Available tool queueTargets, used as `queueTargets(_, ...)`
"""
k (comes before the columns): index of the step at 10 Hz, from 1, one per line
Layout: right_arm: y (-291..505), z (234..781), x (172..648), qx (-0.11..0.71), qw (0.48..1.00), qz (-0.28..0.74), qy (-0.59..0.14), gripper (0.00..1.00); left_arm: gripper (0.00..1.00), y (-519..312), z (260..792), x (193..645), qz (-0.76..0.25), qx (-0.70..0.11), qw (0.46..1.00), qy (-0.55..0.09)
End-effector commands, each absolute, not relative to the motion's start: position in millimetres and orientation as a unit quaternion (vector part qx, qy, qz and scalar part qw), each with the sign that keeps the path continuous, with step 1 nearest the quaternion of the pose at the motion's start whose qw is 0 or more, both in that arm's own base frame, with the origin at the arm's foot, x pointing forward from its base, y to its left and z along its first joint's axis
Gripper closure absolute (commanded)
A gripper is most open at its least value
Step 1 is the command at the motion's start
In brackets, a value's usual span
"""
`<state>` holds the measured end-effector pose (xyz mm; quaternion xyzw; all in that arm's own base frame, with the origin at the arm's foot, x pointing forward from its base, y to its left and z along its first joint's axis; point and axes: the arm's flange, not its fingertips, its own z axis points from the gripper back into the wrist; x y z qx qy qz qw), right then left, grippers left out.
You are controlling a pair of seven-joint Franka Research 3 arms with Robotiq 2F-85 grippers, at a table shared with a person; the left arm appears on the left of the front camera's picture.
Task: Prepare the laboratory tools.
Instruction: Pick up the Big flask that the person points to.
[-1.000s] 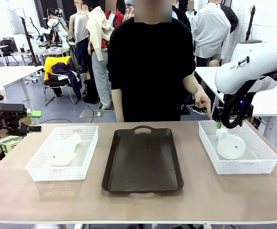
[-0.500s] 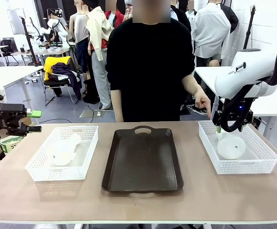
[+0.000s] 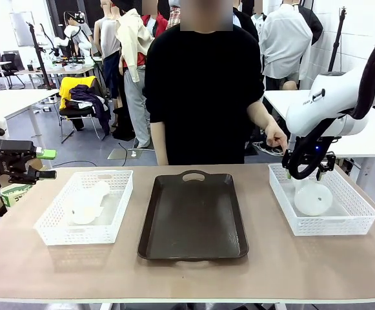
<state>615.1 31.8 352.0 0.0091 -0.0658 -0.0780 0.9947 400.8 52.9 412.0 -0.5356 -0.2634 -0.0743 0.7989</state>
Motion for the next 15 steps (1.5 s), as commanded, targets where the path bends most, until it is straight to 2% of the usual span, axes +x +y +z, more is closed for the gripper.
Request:
queueTargets(1, 36.1, 347.5, 626.8, -0.024, 0.992, -0.089, -0.084, 0.00, 0.00, 54.6, 412.9, 400.4, -0.077, -0.540, 0.795, -0.265)
queueTargets(7, 28.9, 328.1, 634.1, -0.017, 0.992, -0.103, -0.070, 0.00, 0.00, 54.6, 412.9, 400.4, -0.077, -0.540, 0.795, -0.265)
queueTargets(8, 29.0, 327.7, 633.6, -0.011, 0.993, -0.097, -0.064, 0.05, 0.00, 54.6, 412.9, 400.4, -0.077, -0.540, 0.795, -0.265)
queueTargets(9, 28.7, 327.2, 633.5, -0.005, 0.994, -0.090, -0.059, 0.19, 0.00, 54.6, 412.9, 400.4, -0.077, -0.540, 0.795, -0.265)
queueTargets(13, 31.0, 332.1, 632.0, -0.007, 0.995, -0.086, -0.057, 0.94, 0.00, 54.6, 412.9, 400.4, -0.077, -0.540, 0.795, -0.265)
queueTargets(14, 30.8, 332.6, 631.8, -0.010, 0.995, -0.087, -0.054, 1.00, 0.00, 54.6, 412.9, 400.4, -0.077, -0.540, 0.795, -0.265)
queueTargets(15, 30.2, 332.9, 631.0, -0.013, 0.995, -0.089, -0.051, 1.00, 0.00, 54.6, 412.9, 400.4, -0.077, -0.540, 0.795, -0.265)
